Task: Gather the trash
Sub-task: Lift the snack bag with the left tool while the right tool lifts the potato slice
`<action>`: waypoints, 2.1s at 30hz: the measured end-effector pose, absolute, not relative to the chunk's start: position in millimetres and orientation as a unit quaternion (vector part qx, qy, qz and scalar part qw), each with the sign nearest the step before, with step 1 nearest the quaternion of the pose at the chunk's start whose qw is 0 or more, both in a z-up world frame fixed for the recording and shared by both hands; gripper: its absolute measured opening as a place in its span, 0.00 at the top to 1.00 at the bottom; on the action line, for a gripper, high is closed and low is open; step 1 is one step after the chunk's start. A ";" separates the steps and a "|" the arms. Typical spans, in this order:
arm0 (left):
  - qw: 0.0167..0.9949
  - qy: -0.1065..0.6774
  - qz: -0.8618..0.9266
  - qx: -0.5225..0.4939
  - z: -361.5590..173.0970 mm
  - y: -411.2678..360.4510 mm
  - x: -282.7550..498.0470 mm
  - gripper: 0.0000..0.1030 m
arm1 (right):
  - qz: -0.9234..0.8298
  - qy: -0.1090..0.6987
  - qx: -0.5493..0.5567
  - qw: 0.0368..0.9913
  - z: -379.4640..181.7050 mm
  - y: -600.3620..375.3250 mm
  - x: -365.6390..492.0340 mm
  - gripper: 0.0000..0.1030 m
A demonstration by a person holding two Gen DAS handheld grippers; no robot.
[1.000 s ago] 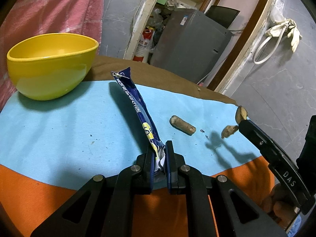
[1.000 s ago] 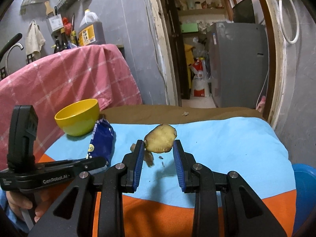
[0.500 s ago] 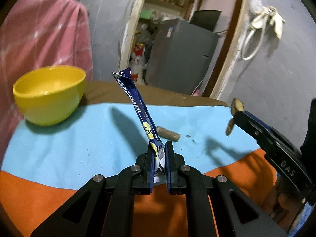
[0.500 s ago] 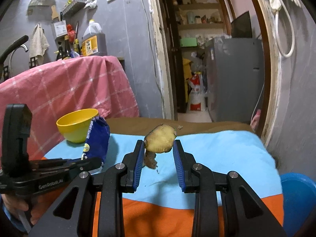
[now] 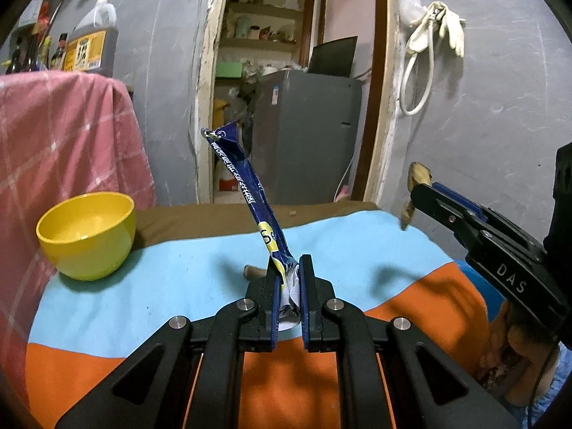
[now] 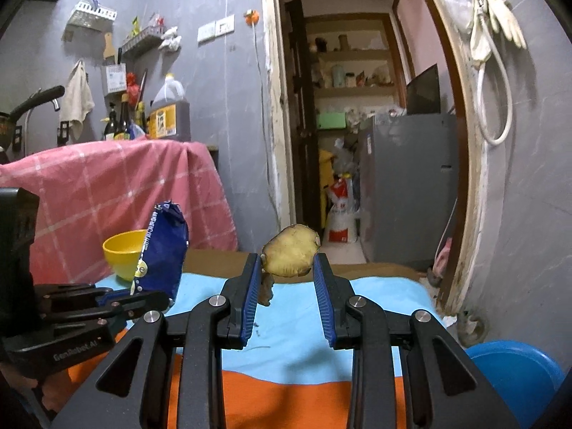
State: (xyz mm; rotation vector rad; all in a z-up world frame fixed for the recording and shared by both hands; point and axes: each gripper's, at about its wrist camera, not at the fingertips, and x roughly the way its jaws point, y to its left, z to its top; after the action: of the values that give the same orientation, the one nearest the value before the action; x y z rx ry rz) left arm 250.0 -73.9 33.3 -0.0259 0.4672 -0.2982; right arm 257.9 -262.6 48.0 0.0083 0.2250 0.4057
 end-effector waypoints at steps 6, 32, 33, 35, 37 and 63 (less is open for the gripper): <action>0.965 0.213 -0.156 -0.003 44.2 -79.9 243.2 0.93 | 0.197 0.087 0.006 0.977 53.9 -273.1 246.9 0.73; 0.929 0.316 -0.194 -0.018 8.9 -82.0 245.7 0.93 | 0.209 0.295 -0.046 0.931 -9.3 -281.0 256.4 0.72; 0.928 0.317 -0.194 -0.018 8.5 -82.9 246.0 0.93 | 0.208 0.295 -0.048 0.931 -9.7 -280.3 256.3 0.72; 0.928 0.318 -0.195 -0.017 7.8 -83.5 245.2 0.93 | 0.207 0.297 -0.051 0.931 -9.8 -279.0 256.1 0.72; 0.927 0.319 -0.196 -0.017 7.5 -82.7 246.6 0.93 | 0.208 0.298 -0.051 0.930 -9.8 -279.1 256.1 0.68; 0.927 0.318 -0.200 -0.015 11.3 -82.3 248.7 0.93 | 0.186 0.294 -0.088 0.933 -12.5 -265.5 260.4 0.72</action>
State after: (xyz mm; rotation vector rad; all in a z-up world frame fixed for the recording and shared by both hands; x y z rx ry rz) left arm 248.7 -82.3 11.3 -0.0311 0.6524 -0.4101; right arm 260.4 -265.5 -12.5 -0.1806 0.6012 0.3805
